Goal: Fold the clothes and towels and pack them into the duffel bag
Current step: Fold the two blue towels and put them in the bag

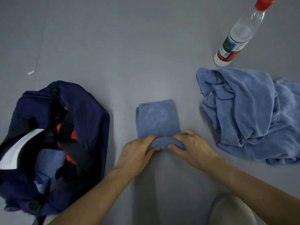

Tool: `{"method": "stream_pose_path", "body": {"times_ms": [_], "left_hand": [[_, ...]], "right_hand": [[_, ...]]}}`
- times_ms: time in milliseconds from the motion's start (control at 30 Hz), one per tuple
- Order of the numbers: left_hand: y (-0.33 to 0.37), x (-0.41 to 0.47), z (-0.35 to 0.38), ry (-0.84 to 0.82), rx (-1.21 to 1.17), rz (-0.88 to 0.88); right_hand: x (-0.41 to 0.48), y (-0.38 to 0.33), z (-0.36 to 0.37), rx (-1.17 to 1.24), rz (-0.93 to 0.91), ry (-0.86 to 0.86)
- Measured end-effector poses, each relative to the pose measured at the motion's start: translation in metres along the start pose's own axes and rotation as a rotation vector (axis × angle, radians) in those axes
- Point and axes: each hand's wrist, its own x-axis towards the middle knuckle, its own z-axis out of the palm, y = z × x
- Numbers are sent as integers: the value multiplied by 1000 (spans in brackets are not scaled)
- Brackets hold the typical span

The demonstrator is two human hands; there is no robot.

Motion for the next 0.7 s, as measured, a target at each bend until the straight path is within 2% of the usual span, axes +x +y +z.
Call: {"method": "stream_pose_path", "body": {"times_ms": [100, 233, 267, 333, 400, 467, 567, 633, 700], "left_hand": [[6, 0, -5, -136, -49, -153], [13, 9, 0, 16, -143, -379], [15, 13, 3, 48, -126, -403], [17, 19, 7, 55, -75, -422], [17, 24, 9, 34, -46, -426], [16, 24, 10, 72, 26, -364], [14, 18, 16, 210, 169, 8], [12, 12, 21, 135, 101, 165], [3, 7, 25, 2, 64, 184]], "right_hand": [[-5, -1, -3, 77, 176, -111], [-3, -6, 7, -98, 183, -4], [-3, -7, 9, -188, 111, 62], [-4, -6, 13, -397, -144, 194], [-10, 0, 17, -461, -360, 214], [-18, 8, 22, -477, -364, 122], [-18, 16, 27, -515, -290, 7], [-12, 18, 26, -464, -277, -2], [-5, 19, 20, -414, -285, -23]]}}
